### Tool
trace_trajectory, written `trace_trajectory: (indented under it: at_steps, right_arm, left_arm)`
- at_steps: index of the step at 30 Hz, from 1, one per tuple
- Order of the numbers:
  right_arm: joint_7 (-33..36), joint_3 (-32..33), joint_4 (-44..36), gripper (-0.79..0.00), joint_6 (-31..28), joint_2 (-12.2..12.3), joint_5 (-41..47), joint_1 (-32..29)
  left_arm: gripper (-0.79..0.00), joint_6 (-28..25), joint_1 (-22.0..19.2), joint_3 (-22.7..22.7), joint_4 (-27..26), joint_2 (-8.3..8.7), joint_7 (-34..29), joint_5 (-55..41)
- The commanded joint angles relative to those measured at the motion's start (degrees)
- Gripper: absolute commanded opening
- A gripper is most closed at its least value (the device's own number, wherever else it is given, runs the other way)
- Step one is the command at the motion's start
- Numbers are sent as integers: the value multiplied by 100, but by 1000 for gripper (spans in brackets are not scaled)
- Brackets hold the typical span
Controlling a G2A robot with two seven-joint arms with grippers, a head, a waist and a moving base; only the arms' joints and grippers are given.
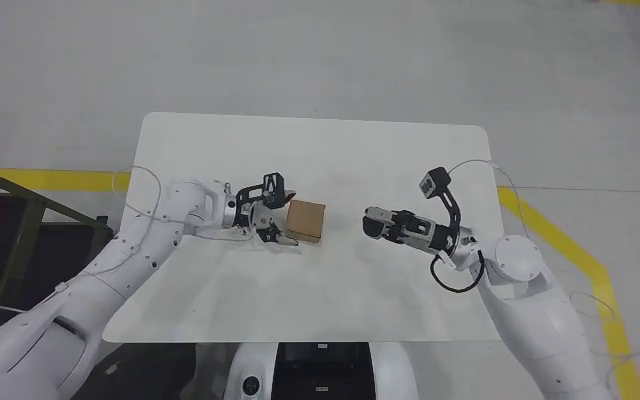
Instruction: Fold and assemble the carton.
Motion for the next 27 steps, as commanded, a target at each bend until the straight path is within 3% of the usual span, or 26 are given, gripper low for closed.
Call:
trace_trajectory:
  at_steps: [1, 6, 14, 16, 19, 22, 25, 27]
  right_arm:
    - [9, -20, 41, -514, -41, -2, -19, 13]
    - [-108, 7, 207, -480, -311, 5, -286, 20]
    - [-481, 108, 429, -400, -1400, 25, -1077, -94]
    - [-578, 163, 553, -311, -1576, 32, -1242, -71]
    - [-760, 248, 700, -271, -1814, 43, -1576, -14]
    - [-1095, 397, 751, -62, -1979, 65, -2089, 12]
    - [-1510, 550, 651, -49, -2039, 89, -2711, -42]
    - [-1757, 648, 546, 0, -2084, 103, -3062, -91]
  left_arm:
    - [0, -15, 132, -84, -137, 71, 78, -183]
    - [0, -15, 487, -521, -570, 396, 552, -598]
    - [0, -15, 1046, -1465, -795, 931, 1342, -1190]
    - [0, -15, 1134, -1700, -761, 1022, 1433, -1281]
    - [0, -15, 1255, -2017, -703, 1134, 1491, -1387]
    - [0, -15, 1348, -2318, -594, 1217, 1452, -1420]
    - [0, -15, 1433, -2578, -512, 1269, 1430, -1479]
    - [0, 0, 1490, -2730, -468, 1288, 1422, -1509]
